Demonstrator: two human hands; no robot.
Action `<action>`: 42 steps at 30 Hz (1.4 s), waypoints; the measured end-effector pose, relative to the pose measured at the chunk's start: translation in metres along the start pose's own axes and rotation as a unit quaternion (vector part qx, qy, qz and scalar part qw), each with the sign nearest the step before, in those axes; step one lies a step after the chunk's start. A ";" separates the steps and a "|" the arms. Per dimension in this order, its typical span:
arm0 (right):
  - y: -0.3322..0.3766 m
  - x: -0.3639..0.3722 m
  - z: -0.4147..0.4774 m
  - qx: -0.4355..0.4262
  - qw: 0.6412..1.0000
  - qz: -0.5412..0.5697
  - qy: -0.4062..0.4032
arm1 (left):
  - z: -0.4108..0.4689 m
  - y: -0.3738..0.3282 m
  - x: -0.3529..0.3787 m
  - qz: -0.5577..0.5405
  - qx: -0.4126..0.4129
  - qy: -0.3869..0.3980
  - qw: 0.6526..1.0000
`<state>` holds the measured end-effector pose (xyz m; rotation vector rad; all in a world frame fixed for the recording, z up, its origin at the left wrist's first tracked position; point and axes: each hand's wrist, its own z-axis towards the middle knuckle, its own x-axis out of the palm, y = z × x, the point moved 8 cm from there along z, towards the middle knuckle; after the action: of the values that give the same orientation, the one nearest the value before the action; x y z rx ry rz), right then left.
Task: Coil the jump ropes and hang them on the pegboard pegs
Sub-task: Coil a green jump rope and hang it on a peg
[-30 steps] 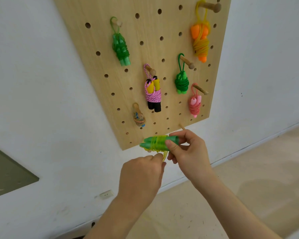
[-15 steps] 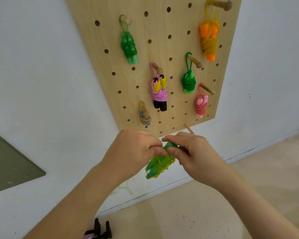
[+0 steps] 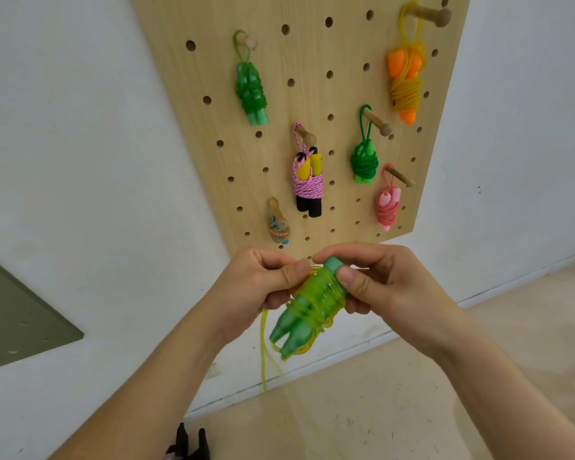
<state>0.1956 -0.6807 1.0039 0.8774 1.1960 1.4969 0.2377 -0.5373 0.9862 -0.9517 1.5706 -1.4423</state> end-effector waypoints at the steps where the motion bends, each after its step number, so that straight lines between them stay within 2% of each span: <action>1: -0.003 0.002 0.001 0.003 1.000 0.022 0.001 | 0.001 0.007 0.000 -0.033 -0.014 -0.009 0.999; 4: -0.014 0.009 0.007 0.015 0.990 0.137 -0.001 | 0.000 0.025 0.005 -0.123 -0.040 -0.048 0.990; 8: -0.030 0.013 0.011 0.044 0.965 0.248 -0.069 | -0.003 0.040 0.020 -0.172 -0.017 -0.086 0.981; 10: -0.039 0.009 0.011 0.054 0.965 0.224 -0.127 | -0.010 0.049 0.016 -0.116 -0.008 -0.151 0.982; 13: -0.047 -0.001 0.011 0.053 0.964 0.171 -0.198 | -0.020 0.048 0.013 0.049 0.024 -0.205 0.977; 17: -0.048 0.003 0.012 0.056 0.957 0.206 -0.198 | -0.028 0.033 0.003 0.138 0.082 -0.234 0.959; 20: -0.051 0.001 0.014 0.056 0.950 0.221 -0.212 | -0.035 0.024 0.010 0.288 0.133 -0.228 0.921; 22: -0.051 -0.005 0.013 0.046 0.962 0.121 -0.240 | -0.037 0.019 0.020 0.407 0.126 -0.189 0.885; 24: -0.051 -0.008 0.011 0.030 0.967 -0.006 -0.253 | -0.038 0.018 0.021 0.481 0.085 -0.158 0.858; 28: -0.045 -0.018 0.008 -0.026 0.940 -0.238 -0.245 | -0.045 0.010 0.006 0.444 0.014 -0.146 0.884; 30: -0.040 -0.023 0.008 -0.045 0.919 -0.317 -0.230 | -0.048 -0.001 0.002 0.466 -0.006 -0.129 0.875; 32: -0.034 -0.021 0.009 -0.062 0.910 -0.357 -0.200 | -0.048 -0.014 0.004 0.556 0.006 -0.108 0.824; 34: -0.026 -0.013 0.010 -0.082 0.901 -0.397 -0.157 | -0.048 -0.028 0.011 0.627 0.054 -0.091 0.772; 35: -0.022 -0.010 0.011 -0.087 0.897 -0.409 -0.140 | -0.047 -0.033 0.012 0.627 0.070 -0.086 0.771; 36: -0.018 -0.010 0.012 -0.088 0.897 -0.414 -0.127 | -0.045 -0.037 0.010 0.608 0.079 -0.086 0.786; 39: -0.009 -0.016 0.011 -0.076 0.909 -0.399 -0.089 | -0.037 -0.040 -0.009 0.488 0.064 -0.102 0.865; 42: 0.001 -0.015 0.004 -0.031 0.961 -0.276 -0.009 | -0.025 -0.041 -0.018 0.352 0.049 -0.087 0.931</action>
<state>0.2030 -0.6938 1.0062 0.4565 1.2446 1.0612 0.2229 -0.5139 1.0288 -0.3674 1.4744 -0.8864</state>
